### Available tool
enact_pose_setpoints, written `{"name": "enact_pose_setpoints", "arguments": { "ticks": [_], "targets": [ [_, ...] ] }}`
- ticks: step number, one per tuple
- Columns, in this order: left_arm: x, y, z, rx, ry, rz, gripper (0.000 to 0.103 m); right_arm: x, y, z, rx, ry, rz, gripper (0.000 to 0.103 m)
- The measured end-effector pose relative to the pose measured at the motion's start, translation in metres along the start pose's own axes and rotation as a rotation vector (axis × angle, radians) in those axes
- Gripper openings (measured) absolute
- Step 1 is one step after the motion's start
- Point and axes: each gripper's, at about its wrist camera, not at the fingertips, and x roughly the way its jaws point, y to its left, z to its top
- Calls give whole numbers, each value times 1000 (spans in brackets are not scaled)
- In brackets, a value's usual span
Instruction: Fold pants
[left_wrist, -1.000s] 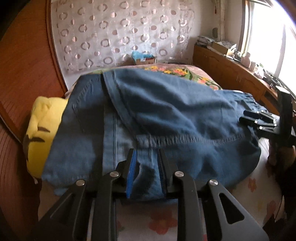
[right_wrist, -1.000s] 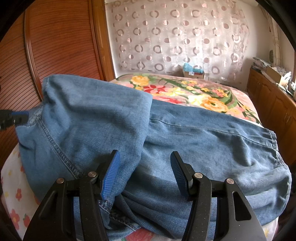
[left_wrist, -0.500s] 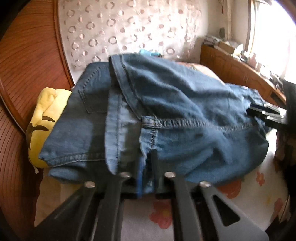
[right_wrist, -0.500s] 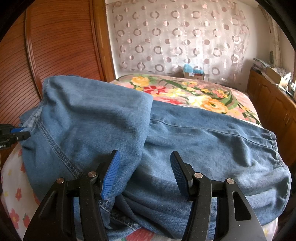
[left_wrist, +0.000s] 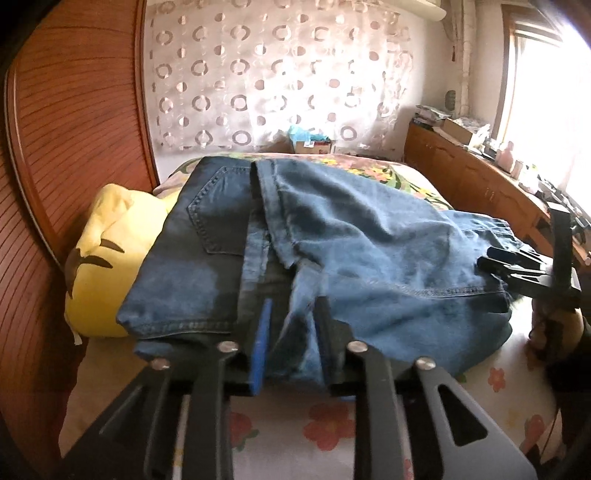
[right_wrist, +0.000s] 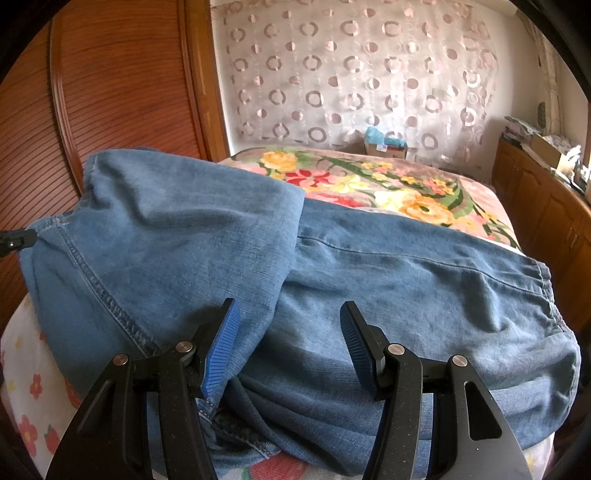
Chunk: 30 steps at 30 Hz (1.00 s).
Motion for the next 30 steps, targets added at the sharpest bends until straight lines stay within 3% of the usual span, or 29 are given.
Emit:
{"name": "enact_pose_setpoints", "arguments": {
  "ticks": [6,15,22,30],
  "targets": [
    [-10,-16,6,16,-36,-38,37,1,-2,-1,14,3,4,58],
    [0,-46,5,21,-41,-70,38,-1,-2,-2,10,14,-11,58],
    [19,-79,6,57,-17,-102,38,-54,-26,9,44,-54,-37,58],
    [41,-101,9,75,3,-107,38,-106,-78,-10,96,-79,-165,58]
  ]
}}
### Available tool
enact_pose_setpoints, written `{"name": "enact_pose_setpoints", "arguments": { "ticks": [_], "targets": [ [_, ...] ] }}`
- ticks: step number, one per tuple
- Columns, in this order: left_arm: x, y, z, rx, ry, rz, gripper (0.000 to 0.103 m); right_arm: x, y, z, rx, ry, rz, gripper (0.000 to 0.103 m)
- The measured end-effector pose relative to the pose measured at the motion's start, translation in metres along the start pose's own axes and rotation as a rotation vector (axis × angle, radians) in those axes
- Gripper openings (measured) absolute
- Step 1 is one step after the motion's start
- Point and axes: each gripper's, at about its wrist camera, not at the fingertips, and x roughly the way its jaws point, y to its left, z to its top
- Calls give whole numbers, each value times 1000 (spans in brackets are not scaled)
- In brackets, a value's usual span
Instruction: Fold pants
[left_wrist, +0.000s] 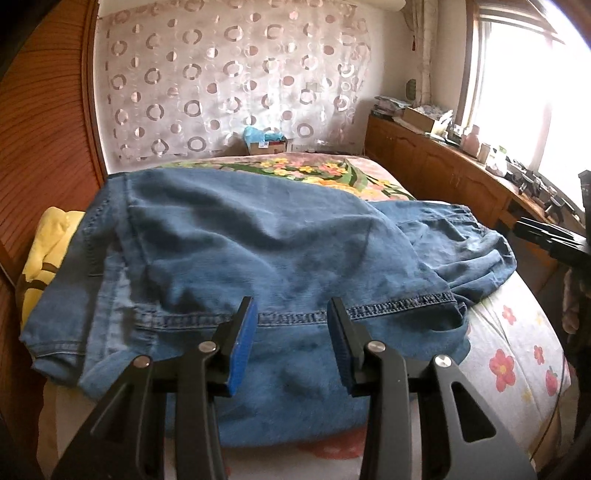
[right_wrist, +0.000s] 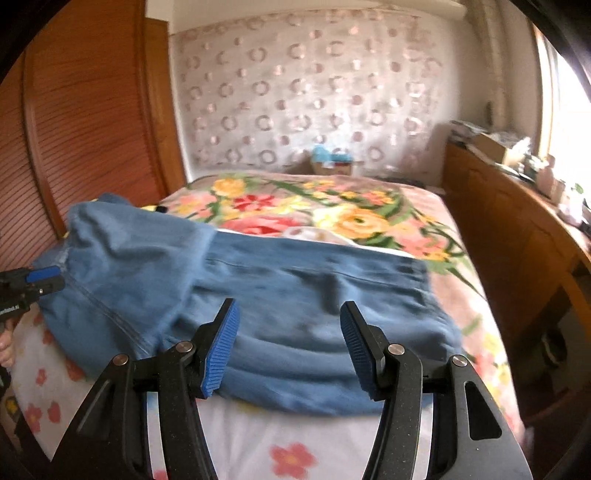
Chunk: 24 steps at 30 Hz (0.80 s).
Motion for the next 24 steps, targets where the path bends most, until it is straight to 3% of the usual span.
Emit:
{"name": "enact_pose_setpoints", "arguments": {
  "ticks": [7,24],
  "targets": [
    [16,-11,-4,19,27,-20,38,-10,-40,-26,62,48,-80,58],
    [41,-26,-17,77,53,-5,38,-3,-87,-55,162,162,-133,58]
  ]
}}
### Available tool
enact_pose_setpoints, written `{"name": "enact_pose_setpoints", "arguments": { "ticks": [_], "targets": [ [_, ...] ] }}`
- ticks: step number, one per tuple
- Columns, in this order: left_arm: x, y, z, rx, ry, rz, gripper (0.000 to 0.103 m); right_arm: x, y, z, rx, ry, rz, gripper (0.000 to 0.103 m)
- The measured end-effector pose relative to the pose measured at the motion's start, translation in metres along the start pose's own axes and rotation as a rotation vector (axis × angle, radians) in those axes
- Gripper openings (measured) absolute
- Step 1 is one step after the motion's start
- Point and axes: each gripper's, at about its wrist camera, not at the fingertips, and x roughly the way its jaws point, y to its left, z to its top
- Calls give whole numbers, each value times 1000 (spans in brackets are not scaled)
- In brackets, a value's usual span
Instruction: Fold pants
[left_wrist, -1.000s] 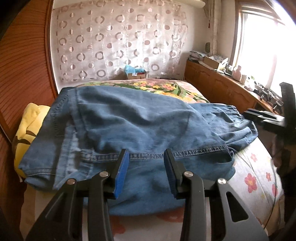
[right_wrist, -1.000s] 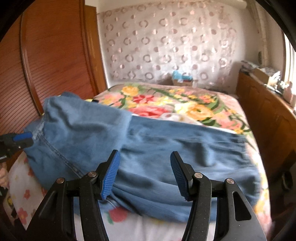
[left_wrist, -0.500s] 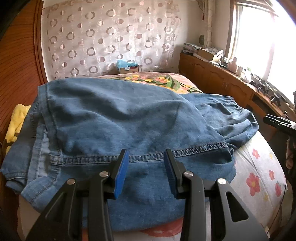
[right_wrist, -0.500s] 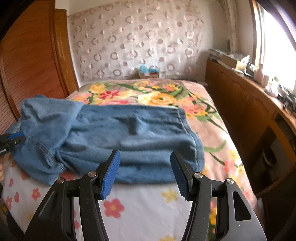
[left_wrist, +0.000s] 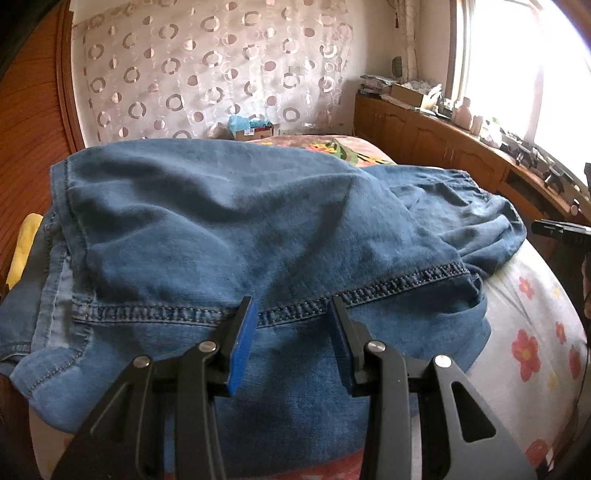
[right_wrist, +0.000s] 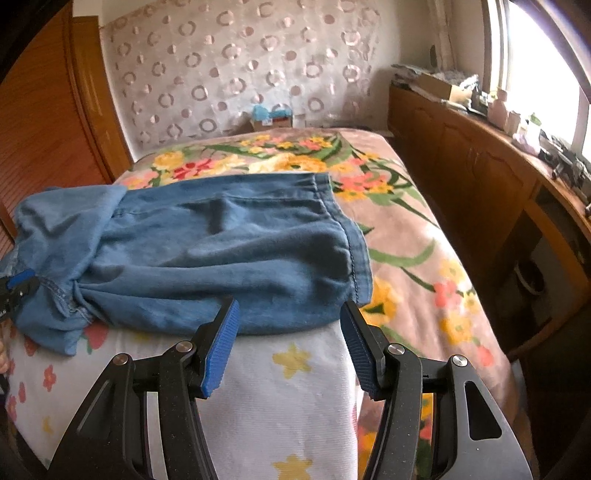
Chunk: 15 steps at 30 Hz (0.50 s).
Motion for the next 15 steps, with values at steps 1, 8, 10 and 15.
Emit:
{"name": "enact_pose_setpoints", "arguments": {
  "ticks": [1,8,10,15],
  "targets": [
    [2,-1,-1,1,6,0,38,1,-1,0,3,4,-1,58],
    [7,-2,0,8,27,-33,52,20,-18,6,39,51,-31,58],
    [8,-4,0,11,34,-40,54,25,-24,7,51,65,-32,58],
    [10,-5,0,19,44,-35,55,35,-36,10,83,92,-26,58]
  ]
}}
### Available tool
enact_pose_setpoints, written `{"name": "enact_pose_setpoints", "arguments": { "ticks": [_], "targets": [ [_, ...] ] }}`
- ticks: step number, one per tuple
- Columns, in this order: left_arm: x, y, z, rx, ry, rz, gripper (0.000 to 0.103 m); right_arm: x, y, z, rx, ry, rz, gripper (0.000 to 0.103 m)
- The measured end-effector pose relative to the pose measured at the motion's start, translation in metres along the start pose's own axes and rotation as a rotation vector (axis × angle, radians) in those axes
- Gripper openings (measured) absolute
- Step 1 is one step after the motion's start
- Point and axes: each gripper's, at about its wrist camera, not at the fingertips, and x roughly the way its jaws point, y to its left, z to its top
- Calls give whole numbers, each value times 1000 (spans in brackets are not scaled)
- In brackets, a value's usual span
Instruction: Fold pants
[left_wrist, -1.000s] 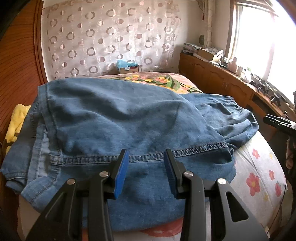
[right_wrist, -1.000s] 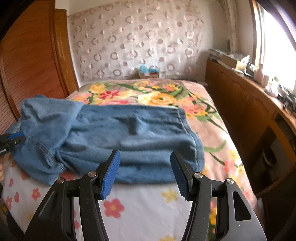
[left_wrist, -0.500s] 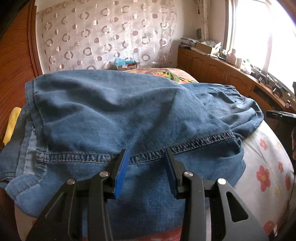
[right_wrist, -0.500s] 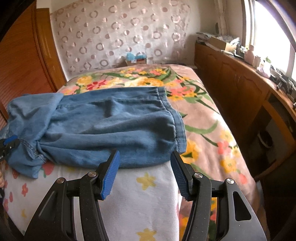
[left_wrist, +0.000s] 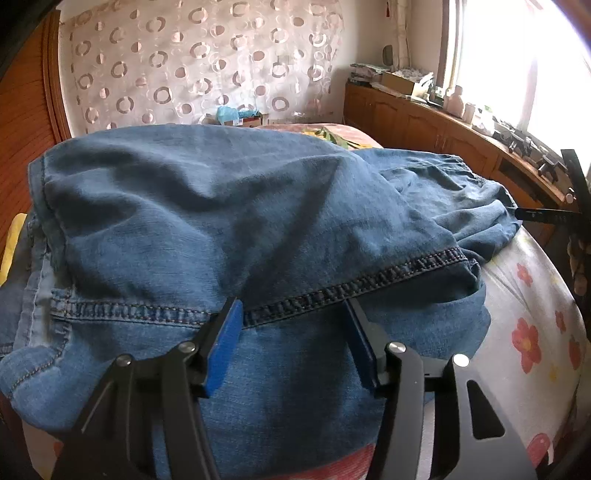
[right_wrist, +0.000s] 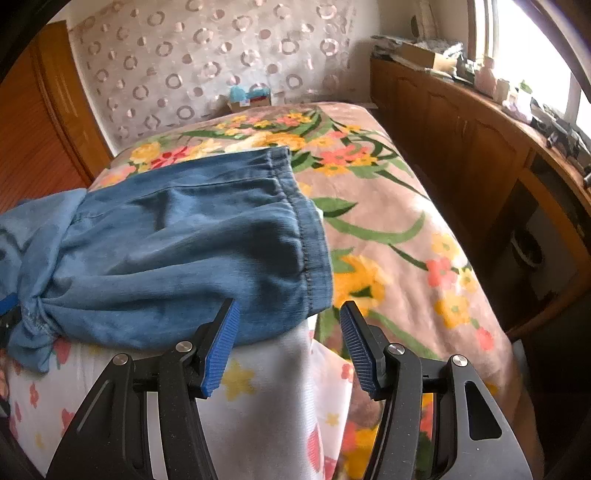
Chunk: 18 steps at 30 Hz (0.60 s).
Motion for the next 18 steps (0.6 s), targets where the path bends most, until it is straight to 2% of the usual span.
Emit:
{"name": "enact_pose_setpoints", "arguments": {
  "ticks": [16,18],
  "targets": [
    [4,-6,1,41,26,-1,68,15,-9,6,27,51,67,57],
    [4,-6,1,44,28,-2,69,15,-10,8,29,49,83,48]
  ]
}}
